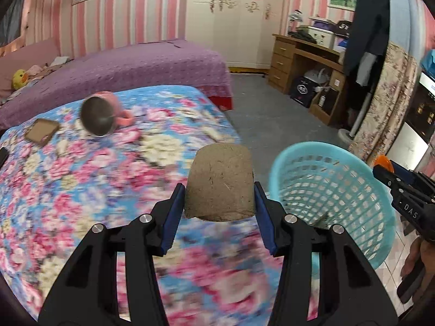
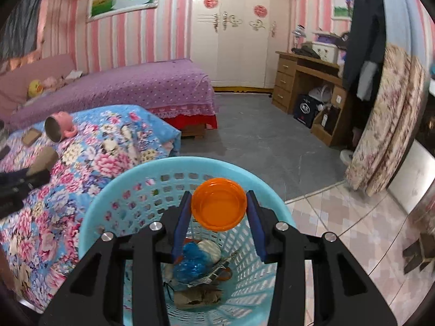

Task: Collect trash
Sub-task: 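Carry the cardboard tube and orange cap over the blue basket, then open the left gripper to drop the tube while the right gripper releases the cap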

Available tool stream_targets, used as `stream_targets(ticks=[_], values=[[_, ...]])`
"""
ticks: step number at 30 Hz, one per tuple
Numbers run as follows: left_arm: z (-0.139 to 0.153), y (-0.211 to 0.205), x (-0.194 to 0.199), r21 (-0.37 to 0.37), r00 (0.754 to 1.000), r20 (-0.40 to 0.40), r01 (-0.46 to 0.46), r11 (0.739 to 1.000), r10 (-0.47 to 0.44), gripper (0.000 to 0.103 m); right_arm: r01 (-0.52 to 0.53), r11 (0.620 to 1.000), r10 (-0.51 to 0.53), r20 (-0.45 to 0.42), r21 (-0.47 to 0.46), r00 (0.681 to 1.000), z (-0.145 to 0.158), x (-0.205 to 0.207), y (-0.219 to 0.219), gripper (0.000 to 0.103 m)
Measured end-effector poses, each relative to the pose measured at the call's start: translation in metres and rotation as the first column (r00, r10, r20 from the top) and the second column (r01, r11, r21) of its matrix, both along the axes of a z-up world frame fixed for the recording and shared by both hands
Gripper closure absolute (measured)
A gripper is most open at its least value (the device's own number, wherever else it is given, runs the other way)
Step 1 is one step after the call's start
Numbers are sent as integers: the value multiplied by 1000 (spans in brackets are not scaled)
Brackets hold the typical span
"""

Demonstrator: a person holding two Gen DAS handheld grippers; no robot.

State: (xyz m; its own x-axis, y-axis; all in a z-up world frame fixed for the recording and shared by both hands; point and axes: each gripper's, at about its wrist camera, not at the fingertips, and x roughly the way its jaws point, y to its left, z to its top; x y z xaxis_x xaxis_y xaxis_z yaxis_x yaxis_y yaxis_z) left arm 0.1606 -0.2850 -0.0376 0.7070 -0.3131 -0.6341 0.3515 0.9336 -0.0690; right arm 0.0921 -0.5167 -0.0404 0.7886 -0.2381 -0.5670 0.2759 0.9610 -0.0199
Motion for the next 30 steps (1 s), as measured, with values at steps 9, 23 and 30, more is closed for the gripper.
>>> stream_targets(ticks=[9, 23, 30], values=[[-13, -68, -6, -2, 996, 15, 87, 996, -87, 53, 56, 997, -58, 35, 49, 998, -12, -6, -35, 63], [-4, -64, -5, 3, 997, 47, 63, 998, -63, 12, 70, 996, -73, 42, 55, 996, -27, 6, -32, 53], [0, -10, -13, 42, 998, 64, -29, 999, 27, 6, 111, 994, -112, 72, 10, 991, -20, 3, -7, 4]])
